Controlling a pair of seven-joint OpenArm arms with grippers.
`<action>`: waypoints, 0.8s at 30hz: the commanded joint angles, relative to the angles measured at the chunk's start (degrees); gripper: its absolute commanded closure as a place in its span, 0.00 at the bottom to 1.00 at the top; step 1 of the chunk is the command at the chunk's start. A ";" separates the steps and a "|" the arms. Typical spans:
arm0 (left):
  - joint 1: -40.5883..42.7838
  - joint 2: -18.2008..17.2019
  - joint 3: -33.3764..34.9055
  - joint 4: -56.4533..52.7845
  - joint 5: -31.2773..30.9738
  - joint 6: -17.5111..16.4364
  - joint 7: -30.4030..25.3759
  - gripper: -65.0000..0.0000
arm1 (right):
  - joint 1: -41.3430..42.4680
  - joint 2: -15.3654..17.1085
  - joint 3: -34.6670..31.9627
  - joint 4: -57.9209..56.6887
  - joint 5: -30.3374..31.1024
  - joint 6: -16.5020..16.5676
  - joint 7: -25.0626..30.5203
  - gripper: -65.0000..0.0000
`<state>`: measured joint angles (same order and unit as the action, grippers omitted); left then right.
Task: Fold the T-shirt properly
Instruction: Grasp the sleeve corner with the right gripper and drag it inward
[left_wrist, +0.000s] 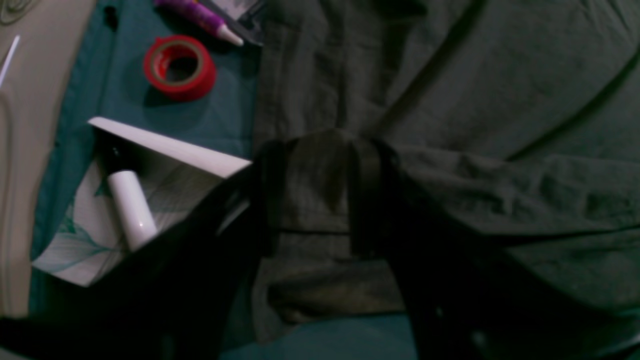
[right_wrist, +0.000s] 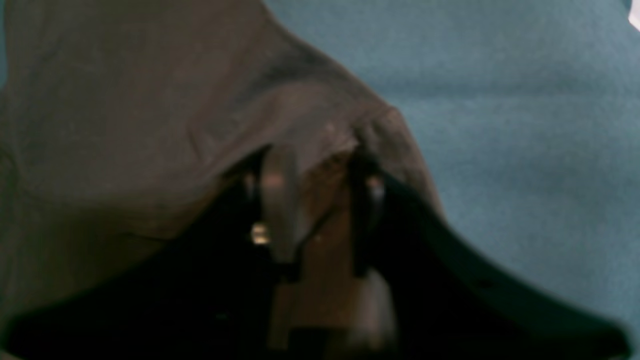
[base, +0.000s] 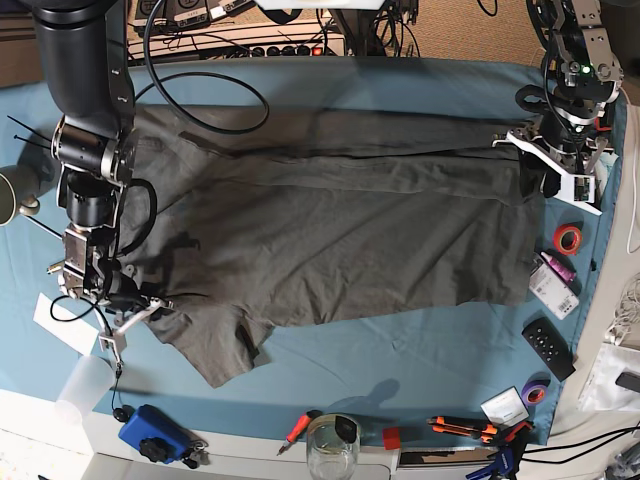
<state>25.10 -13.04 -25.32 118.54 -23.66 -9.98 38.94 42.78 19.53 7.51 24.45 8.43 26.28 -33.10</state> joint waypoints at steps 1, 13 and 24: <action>-0.02 -0.59 -0.31 1.07 -0.39 -0.22 -1.29 0.69 | 0.02 0.17 -0.02 0.09 -0.74 0.20 -2.49 0.89; -0.07 -0.59 -0.31 1.07 -0.39 -0.22 -1.42 0.69 | -0.92 1.97 -0.02 8.17 6.60 0.76 -14.29 1.00; -0.37 -0.59 -0.31 1.07 -0.39 -0.22 -1.53 0.69 | -5.46 6.60 0.09 23.74 17.73 0.96 -30.71 1.00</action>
<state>24.91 -13.04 -25.32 118.54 -23.66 -9.98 38.92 35.51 25.21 7.42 47.33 25.69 27.03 -64.64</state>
